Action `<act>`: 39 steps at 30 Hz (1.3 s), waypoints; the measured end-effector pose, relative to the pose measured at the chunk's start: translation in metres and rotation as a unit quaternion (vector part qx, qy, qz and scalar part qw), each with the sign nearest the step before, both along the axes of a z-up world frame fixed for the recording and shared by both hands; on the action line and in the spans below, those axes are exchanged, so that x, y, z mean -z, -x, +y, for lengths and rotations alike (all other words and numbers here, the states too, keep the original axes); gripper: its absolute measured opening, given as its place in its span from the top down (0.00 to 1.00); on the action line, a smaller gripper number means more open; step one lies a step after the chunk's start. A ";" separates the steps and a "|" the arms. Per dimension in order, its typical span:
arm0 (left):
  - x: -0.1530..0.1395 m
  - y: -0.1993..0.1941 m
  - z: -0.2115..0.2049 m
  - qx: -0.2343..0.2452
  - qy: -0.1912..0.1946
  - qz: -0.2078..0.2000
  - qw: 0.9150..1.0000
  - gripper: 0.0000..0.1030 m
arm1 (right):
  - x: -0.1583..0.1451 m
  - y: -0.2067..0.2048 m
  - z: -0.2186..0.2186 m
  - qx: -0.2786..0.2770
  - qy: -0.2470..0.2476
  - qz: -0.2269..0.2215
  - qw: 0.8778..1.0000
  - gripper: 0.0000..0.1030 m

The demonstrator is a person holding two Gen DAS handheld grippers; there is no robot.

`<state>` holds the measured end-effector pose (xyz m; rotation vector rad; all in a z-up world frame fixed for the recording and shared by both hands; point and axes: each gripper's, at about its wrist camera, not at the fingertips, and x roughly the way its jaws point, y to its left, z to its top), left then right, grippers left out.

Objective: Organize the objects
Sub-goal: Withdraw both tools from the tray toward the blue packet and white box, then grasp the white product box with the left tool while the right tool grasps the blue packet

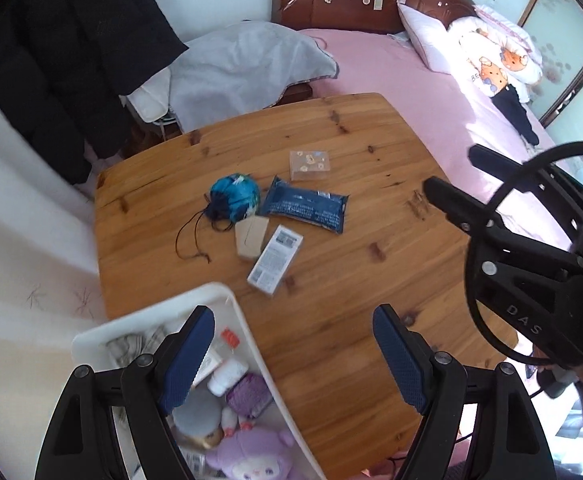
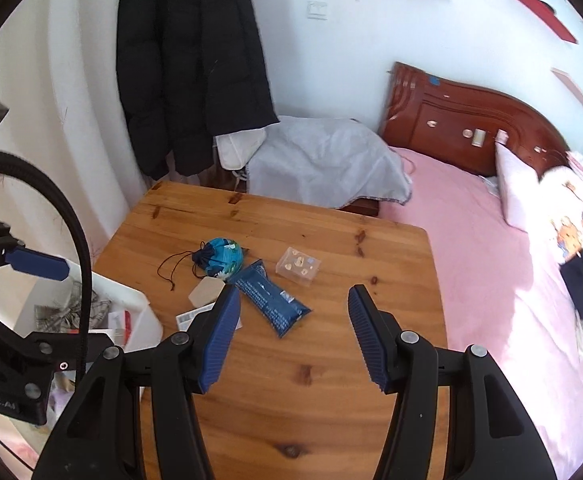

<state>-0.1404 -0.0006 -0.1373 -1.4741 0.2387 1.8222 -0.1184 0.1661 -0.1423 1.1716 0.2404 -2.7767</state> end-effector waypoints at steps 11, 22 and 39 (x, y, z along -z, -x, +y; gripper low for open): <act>0.054 0.025 0.057 0.094 0.050 0.027 0.994 0.20 | 0.077 0.081 0.010 -0.101 0.031 -0.072 0.992 0.42; 0.101 0.031 0.084 0.185 0.094 -0.012 0.978 0.20 | 0.175 0.140 0.014 -0.137 0.063 -0.178 0.972 0.42; 0.159 0.028 0.105 0.269 0.200 -0.036 0.941 0.22 | 0.197 0.146 0.011 -0.184 0.056 -0.191 0.963 0.51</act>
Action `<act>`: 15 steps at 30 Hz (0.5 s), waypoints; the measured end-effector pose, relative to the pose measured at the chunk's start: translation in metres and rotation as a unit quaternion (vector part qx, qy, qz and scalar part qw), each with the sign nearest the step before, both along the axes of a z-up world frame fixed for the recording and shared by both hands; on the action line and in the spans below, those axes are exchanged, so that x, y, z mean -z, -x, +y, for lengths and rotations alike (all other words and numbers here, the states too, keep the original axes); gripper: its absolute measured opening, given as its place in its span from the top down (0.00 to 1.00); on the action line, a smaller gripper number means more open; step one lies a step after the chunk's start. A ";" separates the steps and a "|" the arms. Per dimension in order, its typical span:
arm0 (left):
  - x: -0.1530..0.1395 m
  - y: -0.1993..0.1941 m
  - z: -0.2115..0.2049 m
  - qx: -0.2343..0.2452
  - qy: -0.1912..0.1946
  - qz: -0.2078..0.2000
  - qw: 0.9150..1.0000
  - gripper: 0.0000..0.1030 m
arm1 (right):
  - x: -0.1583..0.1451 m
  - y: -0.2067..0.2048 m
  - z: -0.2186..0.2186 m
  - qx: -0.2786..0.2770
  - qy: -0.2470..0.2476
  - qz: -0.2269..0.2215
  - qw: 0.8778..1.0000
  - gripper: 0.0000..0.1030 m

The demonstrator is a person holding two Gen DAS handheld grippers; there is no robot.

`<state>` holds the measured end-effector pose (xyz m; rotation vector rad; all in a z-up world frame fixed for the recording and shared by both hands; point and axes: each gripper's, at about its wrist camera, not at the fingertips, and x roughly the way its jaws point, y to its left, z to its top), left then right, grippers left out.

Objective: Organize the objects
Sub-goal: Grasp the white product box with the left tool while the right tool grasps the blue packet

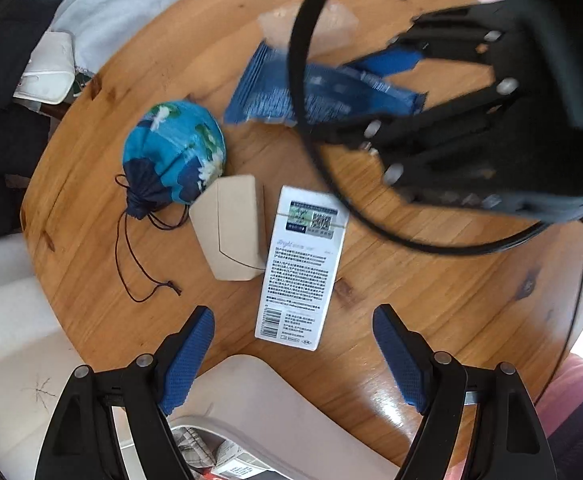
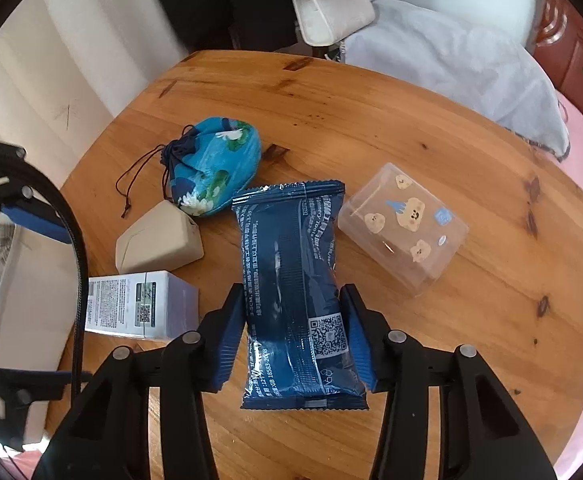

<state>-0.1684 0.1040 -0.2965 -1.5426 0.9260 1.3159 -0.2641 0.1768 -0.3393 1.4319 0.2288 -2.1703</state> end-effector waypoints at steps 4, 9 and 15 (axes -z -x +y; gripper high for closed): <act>0.011 -0.002 0.001 0.012 0.021 -0.013 1.000 0.40 | -0.001 0.001 0.014 0.026 0.019 -0.010 0.999 0.52; 0.024 0.002 0.002 0.002 0.037 -0.040 0.999 0.52 | -0.001 -0.002 0.030 0.048 0.033 -0.018 0.998 0.52; 0.029 0.001 0.005 -0.006 0.035 -0.047 0.998 0.63 | -0.002 -0.013 0.041 0.060 0.042 -0.021 0.997 0.53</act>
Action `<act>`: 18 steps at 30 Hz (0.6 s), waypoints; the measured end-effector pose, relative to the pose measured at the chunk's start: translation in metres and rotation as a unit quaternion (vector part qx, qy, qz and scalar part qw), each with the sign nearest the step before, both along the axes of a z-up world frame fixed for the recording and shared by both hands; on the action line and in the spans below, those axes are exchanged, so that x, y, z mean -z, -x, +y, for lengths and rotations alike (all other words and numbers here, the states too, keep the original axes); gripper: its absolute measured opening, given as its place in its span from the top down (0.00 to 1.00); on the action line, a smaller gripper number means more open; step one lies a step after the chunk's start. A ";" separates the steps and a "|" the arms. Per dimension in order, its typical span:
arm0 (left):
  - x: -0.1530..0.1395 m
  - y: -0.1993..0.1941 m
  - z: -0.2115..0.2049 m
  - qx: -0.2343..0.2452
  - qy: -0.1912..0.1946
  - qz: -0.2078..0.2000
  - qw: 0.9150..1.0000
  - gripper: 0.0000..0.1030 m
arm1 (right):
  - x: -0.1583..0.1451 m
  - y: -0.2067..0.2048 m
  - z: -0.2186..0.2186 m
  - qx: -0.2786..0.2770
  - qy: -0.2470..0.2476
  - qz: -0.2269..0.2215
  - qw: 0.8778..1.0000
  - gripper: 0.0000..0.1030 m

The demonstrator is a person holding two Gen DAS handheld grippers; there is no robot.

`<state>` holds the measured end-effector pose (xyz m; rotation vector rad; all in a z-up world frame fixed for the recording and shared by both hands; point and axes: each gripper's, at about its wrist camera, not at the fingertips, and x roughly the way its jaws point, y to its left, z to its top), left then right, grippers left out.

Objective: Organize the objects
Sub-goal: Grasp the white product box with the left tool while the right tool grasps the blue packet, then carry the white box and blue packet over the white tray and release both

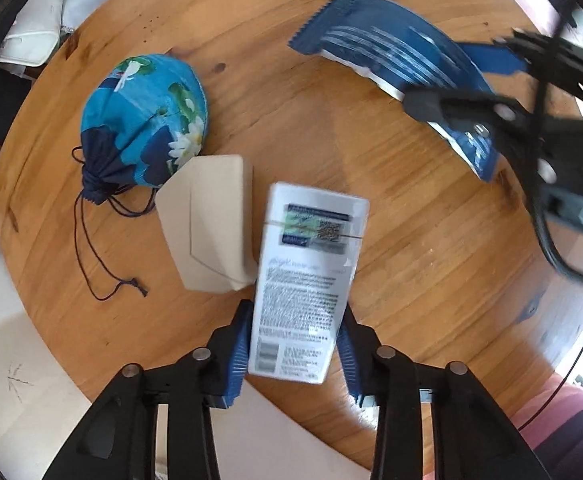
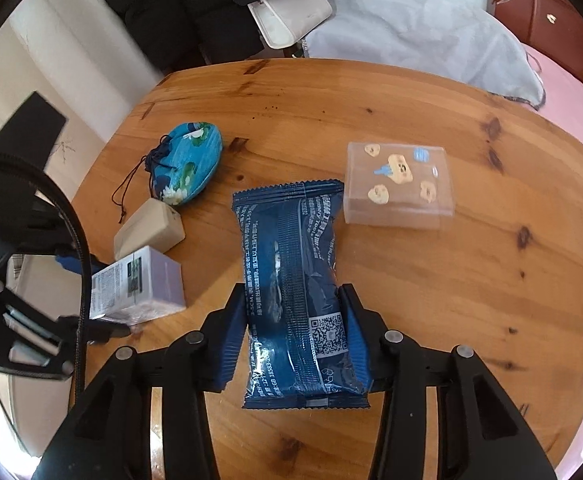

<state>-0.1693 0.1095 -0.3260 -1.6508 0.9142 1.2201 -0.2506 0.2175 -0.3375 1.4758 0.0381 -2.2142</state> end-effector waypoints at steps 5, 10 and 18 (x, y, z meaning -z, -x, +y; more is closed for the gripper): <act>-0.004 -0.006 0.001 -0.006 -0.013 0.012 1.000 0.65 | 0.000 -0.011 0.002 0.011 0.003 0.002 1.000 0.54; -0.022 -0.012 -0.005 -0.013 -0.027 0.025 0.999 0.65 | -0.011 -0.025 0.008 0.029 0.013 0.008 0.999 0.55; -0.086 -0.030 -0.036 -0.028 -0.072 0.076 0.994 0.65 | -0.058 -0.060 0.022 0.084 0.037 0.035 0.995 0.56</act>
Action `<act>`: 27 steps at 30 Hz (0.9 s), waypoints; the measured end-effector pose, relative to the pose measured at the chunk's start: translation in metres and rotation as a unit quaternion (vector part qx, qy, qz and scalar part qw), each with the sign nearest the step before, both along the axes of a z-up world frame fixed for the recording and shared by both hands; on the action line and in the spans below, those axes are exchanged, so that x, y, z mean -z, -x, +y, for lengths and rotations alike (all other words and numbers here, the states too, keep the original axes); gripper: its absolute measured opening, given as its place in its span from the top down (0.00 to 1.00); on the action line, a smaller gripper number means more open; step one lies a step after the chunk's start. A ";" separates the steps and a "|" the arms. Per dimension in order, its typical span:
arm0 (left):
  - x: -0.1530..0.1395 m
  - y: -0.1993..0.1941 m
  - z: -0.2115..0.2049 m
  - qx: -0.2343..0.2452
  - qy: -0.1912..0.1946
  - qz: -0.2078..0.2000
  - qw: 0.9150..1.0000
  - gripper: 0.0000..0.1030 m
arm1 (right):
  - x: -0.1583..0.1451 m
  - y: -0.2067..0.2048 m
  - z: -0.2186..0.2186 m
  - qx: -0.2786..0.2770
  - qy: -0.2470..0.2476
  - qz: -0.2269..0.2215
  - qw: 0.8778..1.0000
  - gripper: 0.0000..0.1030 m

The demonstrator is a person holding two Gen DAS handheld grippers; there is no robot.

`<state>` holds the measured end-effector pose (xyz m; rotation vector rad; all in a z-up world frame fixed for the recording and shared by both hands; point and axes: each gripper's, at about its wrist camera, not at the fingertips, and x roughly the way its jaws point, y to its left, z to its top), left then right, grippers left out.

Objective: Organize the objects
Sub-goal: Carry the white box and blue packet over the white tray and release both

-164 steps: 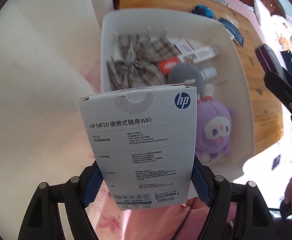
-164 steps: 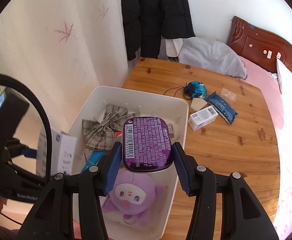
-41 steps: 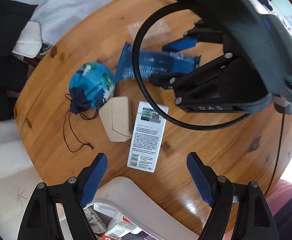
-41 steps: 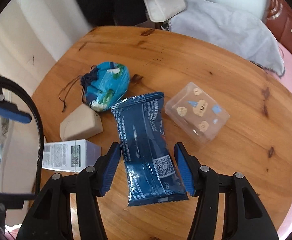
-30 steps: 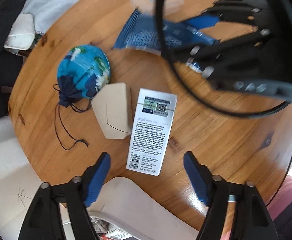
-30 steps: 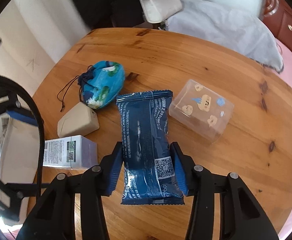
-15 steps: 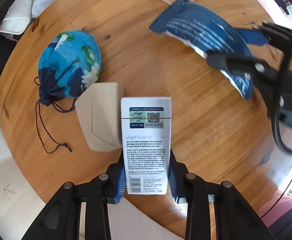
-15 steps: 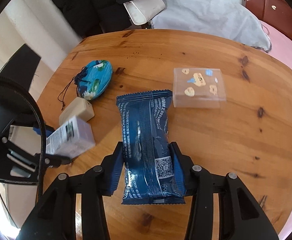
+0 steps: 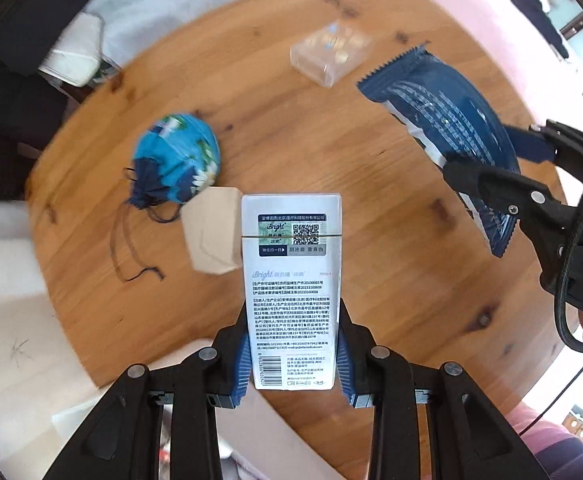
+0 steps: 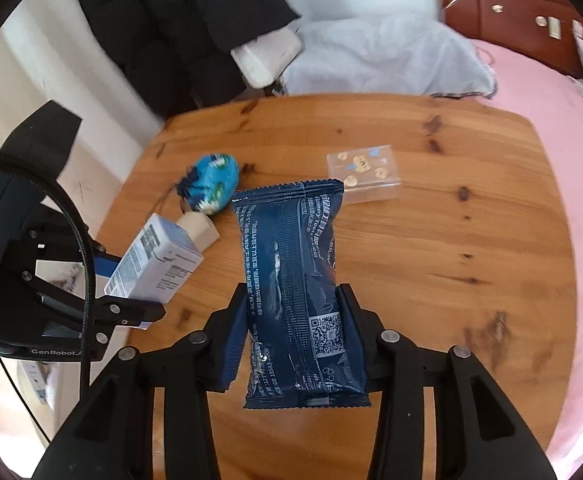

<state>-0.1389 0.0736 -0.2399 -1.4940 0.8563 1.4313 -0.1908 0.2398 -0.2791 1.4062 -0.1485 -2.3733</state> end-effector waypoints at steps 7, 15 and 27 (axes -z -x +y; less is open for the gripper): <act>-0.079 -0.029 -0.054 -0.032 -0.074 0.034 0.996 0.65 | -0.053 -0.048 -0.012 0.037 0.008 0.040 0.999 0.56; -0.136 -0.008 -0.111 -0.089 -0.141 0.078 0.983 0.65 | -0.109 -0.113 -0.061 0.038 0.011 0.085 0.996 0.56; -0.176 0.011 -0.225 -0.167 -0.185 0.150 0.957 0.65 | -0.152 -0.163 -0.158 0.006 0.003 0.117 0.993 0.56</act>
